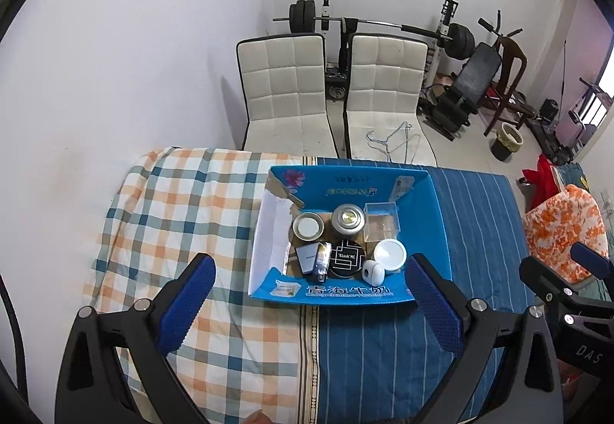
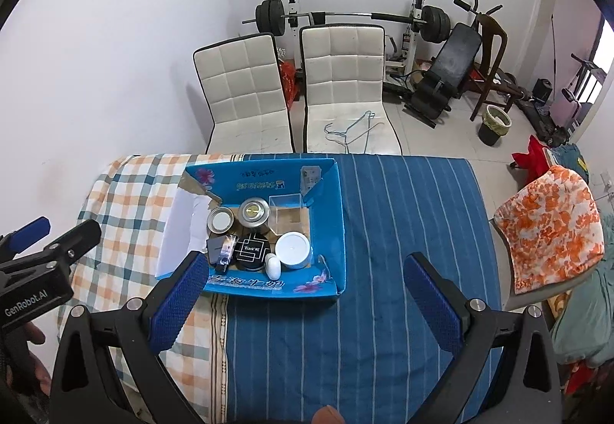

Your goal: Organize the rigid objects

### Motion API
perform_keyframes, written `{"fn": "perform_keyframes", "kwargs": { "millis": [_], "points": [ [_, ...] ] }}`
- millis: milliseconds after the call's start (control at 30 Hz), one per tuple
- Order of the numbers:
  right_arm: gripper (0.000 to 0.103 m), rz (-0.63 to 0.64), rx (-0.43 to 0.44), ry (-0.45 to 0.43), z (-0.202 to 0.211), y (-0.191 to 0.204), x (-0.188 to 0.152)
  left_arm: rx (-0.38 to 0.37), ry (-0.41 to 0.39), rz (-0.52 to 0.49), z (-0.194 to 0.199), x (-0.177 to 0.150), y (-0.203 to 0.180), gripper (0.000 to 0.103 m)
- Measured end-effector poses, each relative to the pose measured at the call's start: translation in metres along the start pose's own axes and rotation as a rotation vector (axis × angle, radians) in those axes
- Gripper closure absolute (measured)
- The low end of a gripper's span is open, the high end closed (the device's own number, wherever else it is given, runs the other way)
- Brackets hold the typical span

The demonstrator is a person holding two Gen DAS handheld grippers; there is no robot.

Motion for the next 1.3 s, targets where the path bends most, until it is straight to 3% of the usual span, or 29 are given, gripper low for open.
{"fn": "perform_keyframes", "kwargs": {
  "millis": [1300],
  "points": [
    [0.000,-0.017,-0.037,-0.009,-0.0014,-0.0073,-0.0016,0.015,0.006,0.008,0.0017,-0.0068,0.0017,0.002]
  ]
}}
Point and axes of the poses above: each gripper's, at about its wrist camera, not at the fingertips, and z roughly against the way its jaws point, y to its left, x to its top, the point moved 1 cm from there along -z, roughly the way its jaws point, and after that the axes turned 7 degrees about -y, right-handed, at the moved point
